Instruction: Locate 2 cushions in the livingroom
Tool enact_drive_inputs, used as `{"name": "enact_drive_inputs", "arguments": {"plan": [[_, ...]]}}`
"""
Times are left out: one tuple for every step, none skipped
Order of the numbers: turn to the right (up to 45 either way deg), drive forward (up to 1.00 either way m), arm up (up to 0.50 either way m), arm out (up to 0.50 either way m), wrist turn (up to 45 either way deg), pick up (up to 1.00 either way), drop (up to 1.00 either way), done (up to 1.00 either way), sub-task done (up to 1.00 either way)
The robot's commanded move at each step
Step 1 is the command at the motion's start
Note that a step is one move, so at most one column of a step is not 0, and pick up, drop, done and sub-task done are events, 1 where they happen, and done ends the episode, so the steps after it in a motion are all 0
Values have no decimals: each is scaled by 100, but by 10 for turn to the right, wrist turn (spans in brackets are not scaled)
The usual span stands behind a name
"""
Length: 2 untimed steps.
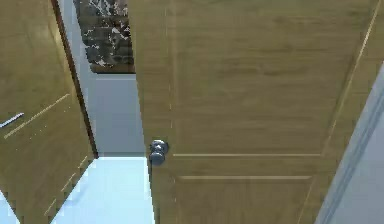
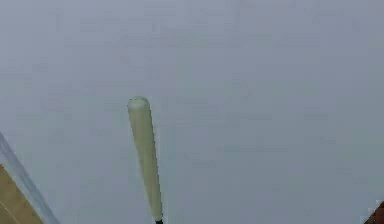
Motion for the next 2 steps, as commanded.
{"name": "enact_drive_inputs", "arguments": {"plan": [[-450, 0, 0, 0, 0, 0, 0, 0, 0], [-180, 0, 0, 0, 0, 0, 0, 0, 0]]}}
